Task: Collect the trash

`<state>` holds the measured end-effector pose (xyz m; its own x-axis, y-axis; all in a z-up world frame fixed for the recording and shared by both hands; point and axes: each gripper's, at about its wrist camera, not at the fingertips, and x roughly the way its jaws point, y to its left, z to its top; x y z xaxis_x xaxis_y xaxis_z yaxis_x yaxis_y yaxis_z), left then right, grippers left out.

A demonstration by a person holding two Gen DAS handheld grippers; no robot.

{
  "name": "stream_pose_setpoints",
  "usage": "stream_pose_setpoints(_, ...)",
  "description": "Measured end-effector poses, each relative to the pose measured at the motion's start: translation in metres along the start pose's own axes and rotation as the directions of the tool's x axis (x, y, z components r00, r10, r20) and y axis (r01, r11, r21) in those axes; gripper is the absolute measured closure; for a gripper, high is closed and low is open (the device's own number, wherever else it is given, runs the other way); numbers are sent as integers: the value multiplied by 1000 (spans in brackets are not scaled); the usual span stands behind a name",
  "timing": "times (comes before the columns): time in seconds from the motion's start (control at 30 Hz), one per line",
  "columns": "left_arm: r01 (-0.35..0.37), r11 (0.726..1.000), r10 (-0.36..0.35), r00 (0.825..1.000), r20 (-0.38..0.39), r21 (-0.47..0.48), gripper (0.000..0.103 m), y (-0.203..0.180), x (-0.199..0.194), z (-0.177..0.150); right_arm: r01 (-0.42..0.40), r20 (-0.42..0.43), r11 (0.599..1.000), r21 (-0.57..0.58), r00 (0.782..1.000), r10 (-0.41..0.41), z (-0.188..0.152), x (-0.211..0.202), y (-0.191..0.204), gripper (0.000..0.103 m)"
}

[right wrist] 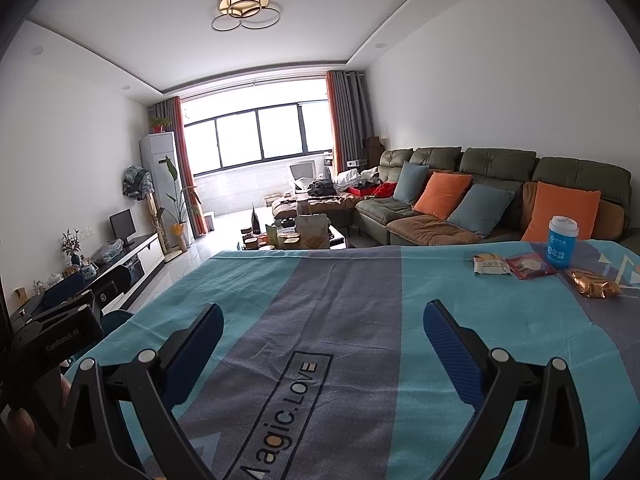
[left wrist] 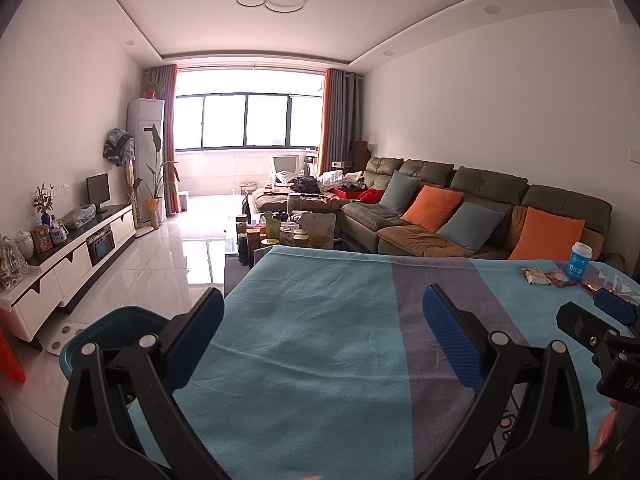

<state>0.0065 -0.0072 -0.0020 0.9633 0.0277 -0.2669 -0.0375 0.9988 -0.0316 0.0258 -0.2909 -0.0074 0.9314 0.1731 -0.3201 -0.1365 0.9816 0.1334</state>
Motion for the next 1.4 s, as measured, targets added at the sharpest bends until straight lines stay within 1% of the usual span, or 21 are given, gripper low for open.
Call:
stream_pose_setpoints(1.27, 2, 1000, -2, 1000, 12, -3, 5, -6, -1, 3, 5, 7, 1000, -1, 1000, -5, 1, -2, -1, 7)
stream_pose_setpoints(1.4, 4, 1000, -4, 1000, 11, -3, 5, -6, -1, 4, 4, -2, 1000, 0, 1000, -4, 2, 1, -2, 7)
